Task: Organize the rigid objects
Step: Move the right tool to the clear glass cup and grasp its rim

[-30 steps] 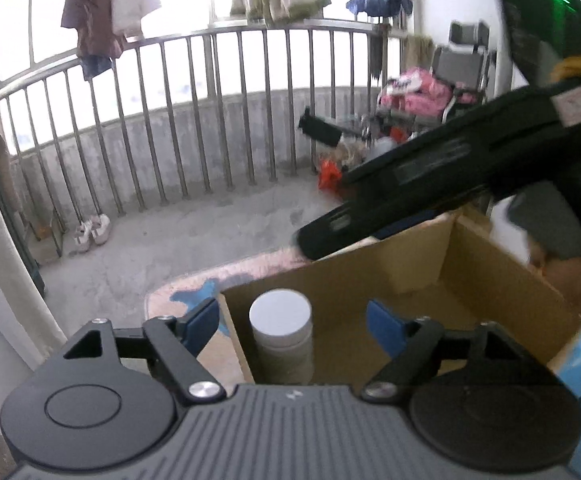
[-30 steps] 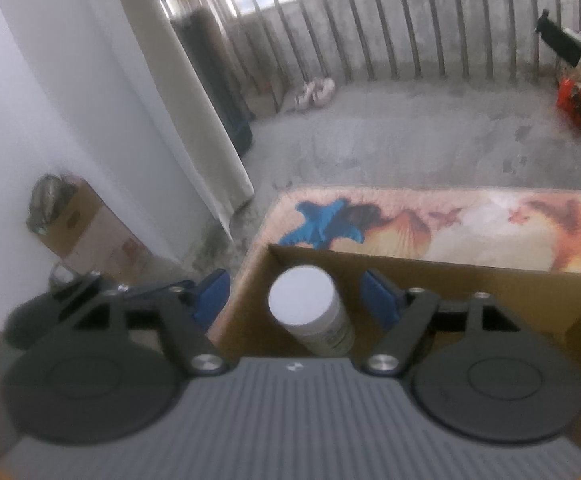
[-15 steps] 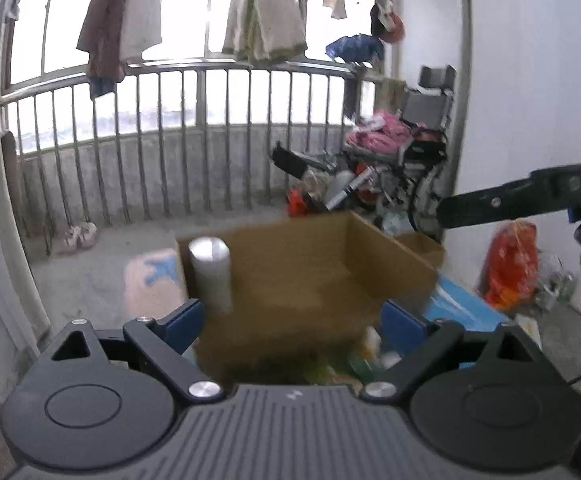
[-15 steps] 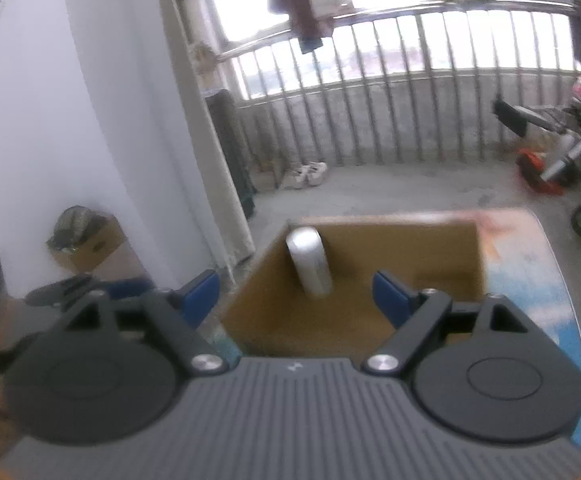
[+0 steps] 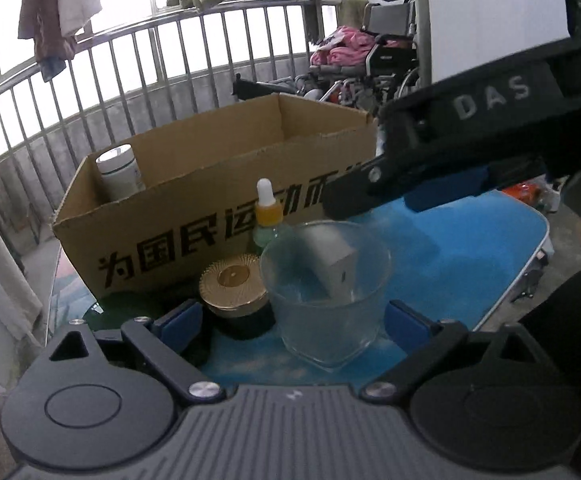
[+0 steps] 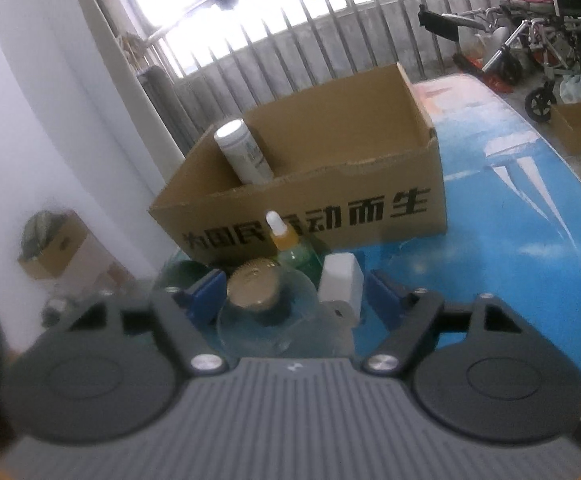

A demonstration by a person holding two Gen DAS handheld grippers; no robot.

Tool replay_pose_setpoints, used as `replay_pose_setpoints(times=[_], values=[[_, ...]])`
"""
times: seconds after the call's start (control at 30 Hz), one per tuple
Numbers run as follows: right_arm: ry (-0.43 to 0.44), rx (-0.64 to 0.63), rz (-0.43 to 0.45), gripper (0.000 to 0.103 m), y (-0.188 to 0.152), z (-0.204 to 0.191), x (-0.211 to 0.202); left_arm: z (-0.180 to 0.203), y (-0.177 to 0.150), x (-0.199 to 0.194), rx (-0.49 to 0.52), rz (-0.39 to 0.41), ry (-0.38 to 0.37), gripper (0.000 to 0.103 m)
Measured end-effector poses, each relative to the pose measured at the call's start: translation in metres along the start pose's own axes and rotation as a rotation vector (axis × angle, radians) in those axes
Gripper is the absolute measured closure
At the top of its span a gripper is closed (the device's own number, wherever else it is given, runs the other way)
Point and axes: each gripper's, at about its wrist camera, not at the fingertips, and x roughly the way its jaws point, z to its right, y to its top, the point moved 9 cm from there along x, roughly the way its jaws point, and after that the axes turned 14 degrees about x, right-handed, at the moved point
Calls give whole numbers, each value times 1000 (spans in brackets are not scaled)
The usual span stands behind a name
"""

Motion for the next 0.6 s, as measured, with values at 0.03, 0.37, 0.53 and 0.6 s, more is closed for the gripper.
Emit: replay_pose_setpoints(times=[0.03, 0.37, 0.53, 0.6], values=[[-1, 3, -9, 33, 1, -3, 5, 0, -1, 1, -6, 0, -4, 6], [-20, 6, -52, 60, 3, 3, 31, 9, 7, 8, -15, 26, -58, 21], [-29, 3, -72, 72, 1, 5, 36, 14, 9, 13, -9, 24, -82, 27], [-33, 5, -81, 77, -1, 6, 39, 15, 10, 14, -12, 24, -89, 28]])
